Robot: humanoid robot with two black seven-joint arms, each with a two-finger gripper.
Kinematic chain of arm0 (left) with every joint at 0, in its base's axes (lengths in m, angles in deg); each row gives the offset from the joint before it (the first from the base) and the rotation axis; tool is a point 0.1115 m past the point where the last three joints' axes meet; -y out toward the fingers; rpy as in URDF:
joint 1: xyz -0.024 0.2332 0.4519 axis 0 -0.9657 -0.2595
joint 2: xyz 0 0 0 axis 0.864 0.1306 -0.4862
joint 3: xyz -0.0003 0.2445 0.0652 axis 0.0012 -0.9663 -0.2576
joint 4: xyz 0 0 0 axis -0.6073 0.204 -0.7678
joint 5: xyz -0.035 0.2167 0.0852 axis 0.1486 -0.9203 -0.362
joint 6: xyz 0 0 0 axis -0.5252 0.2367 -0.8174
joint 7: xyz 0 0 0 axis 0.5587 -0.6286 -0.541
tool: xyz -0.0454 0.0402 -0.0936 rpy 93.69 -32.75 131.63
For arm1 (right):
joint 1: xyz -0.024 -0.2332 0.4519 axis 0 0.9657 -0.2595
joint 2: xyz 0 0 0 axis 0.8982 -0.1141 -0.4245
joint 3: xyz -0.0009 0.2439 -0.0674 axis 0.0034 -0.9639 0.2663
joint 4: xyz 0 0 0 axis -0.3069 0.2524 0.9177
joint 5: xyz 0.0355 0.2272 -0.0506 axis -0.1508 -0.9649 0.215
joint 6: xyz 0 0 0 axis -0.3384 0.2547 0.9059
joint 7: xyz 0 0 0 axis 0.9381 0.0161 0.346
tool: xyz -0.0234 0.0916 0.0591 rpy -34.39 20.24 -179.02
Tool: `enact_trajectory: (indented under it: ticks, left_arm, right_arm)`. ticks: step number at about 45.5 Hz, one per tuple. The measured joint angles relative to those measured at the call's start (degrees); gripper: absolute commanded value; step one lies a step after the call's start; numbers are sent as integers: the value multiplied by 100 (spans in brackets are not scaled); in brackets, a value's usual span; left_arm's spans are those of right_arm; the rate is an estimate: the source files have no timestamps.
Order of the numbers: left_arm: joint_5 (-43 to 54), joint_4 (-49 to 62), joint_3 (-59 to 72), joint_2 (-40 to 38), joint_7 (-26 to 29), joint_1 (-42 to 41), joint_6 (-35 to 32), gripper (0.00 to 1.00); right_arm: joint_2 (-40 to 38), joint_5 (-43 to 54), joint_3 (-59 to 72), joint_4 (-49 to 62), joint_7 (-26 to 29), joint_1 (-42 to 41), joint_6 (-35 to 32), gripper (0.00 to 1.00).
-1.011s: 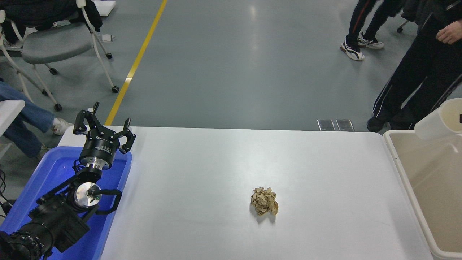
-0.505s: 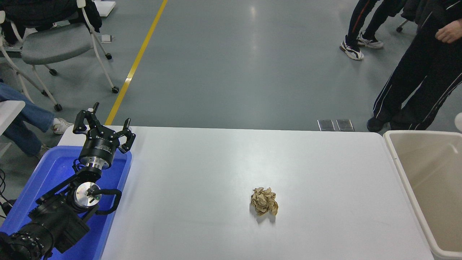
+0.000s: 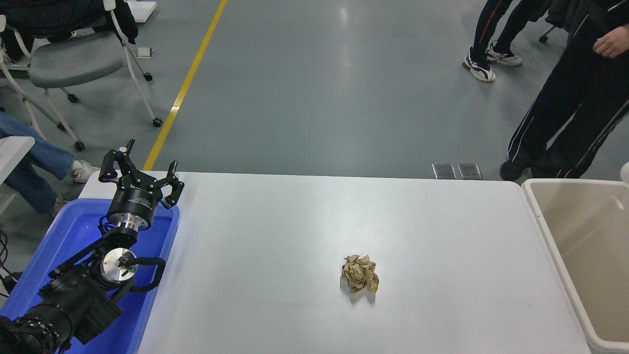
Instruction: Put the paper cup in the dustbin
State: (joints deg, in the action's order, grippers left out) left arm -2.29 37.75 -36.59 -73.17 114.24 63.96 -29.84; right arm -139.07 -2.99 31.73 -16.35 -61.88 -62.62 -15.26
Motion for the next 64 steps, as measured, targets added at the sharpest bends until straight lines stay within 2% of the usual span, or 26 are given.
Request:
enact_trajectory:
  ticks: [21,43,44,45,46,47,52,57,64]
  left_arm:
    - [0,-1,0,0,-1,0,0,100]
    - [0,0,1,0,-2,0,0,100]
    - [0,0,1,0,-2,0,0,100]
    - [0,0,1,0,-2,0,0,100]
    - [0,0,1,0,-1,0,0,100]
    - [0,0,1,0,-2,0,0,100]
    - [-1,1,1,0,-1,0,0,100]
    - [-1,1,1,0,-1,1,0,100]
    - [-1,1,1,0,-1,2,0,100]
  right_arm:
    - [1776,-226,-822,2150,104,571,207,0]
    - [2202,-248,-843,2590,176,579,468,0]
    - [2206,-248,-842,2595,176,579,471,4]
    - [2211,-248,-841,2598,177,578,473,25]
    - [2216,-248,-839,2603,177,578,478,51]
    - [2219,-248,-838,2606,177,578,482,71]
    - [2233,-248,-844,2628,178,577,516,78]
    - [2242,-247,-857,2635,178,573,557,80]
    - [2249,-245,-859,2645,177,566,596,97]
